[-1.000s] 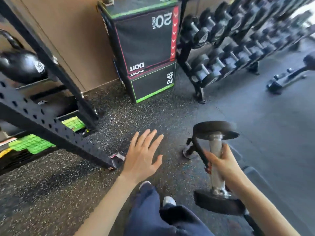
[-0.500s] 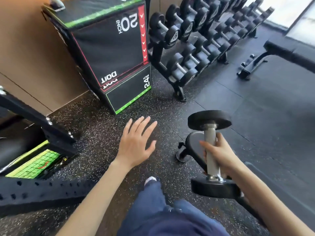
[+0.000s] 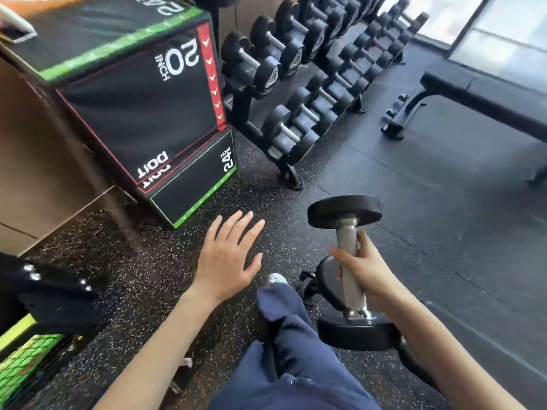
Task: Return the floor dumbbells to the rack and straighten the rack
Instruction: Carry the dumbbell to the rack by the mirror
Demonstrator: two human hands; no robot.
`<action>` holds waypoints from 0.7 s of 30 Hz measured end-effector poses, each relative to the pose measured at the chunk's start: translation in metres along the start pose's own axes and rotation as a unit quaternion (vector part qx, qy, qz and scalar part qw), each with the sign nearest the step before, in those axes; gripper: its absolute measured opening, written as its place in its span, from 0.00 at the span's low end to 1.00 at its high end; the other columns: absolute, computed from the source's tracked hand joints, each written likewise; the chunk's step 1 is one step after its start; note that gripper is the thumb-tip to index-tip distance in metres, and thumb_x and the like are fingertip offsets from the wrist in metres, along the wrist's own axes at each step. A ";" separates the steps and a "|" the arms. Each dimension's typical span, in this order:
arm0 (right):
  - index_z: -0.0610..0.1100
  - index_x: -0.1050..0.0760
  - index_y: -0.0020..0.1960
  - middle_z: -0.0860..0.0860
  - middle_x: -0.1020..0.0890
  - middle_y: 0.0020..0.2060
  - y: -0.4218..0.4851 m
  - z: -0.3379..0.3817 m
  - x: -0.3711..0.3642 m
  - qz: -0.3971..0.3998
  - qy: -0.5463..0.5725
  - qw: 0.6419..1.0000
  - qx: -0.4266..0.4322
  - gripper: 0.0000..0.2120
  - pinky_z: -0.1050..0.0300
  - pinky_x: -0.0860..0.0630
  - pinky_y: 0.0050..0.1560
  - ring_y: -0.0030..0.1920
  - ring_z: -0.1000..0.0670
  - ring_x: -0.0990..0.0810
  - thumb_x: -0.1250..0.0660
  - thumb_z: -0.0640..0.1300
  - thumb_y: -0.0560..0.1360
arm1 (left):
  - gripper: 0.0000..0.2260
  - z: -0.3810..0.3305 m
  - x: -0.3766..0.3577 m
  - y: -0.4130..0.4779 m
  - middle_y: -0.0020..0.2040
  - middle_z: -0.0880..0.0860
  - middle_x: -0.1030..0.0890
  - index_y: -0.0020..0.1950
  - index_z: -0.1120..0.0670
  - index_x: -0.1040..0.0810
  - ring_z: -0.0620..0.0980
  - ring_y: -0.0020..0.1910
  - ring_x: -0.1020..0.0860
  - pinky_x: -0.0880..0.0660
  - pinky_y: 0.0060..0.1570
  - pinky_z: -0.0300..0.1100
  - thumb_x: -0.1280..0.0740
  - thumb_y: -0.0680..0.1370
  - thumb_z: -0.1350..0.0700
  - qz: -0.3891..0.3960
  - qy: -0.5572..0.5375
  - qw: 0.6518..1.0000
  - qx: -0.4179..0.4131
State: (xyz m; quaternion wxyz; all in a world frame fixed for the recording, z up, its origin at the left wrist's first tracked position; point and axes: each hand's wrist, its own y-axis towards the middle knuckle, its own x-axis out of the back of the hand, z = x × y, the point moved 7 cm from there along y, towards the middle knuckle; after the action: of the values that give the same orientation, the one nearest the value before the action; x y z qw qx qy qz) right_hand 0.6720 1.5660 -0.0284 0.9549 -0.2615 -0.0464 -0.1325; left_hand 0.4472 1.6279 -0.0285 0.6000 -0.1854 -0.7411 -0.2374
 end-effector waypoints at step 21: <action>0.42 0.36 0.57 0.45 0.27 0.36 0.270 0.148 0.045 -0.063 0.057 0.996 -0.010 0.15 0.55 0.27 0.28 0.29 0.50 0.27 0.34 0.38 0.75 | 0.25 0.065 -0.002 0.341 0.68 0.56 0.28 0.70 0.54 0.30 0.55 0.70 0.33 0.37 0.68 0.58 0.42 0.75 0.46 -0.031 -0.027 0.996 -0.085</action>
State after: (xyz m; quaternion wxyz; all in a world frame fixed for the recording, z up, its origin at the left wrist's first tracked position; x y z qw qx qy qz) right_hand 0.7869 1.8546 -0.0256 0.9430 -0.2600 -0.0073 -0.2077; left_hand 0.5865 1.9441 0.0025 0.5543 -0.2188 -0.7394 -0.3132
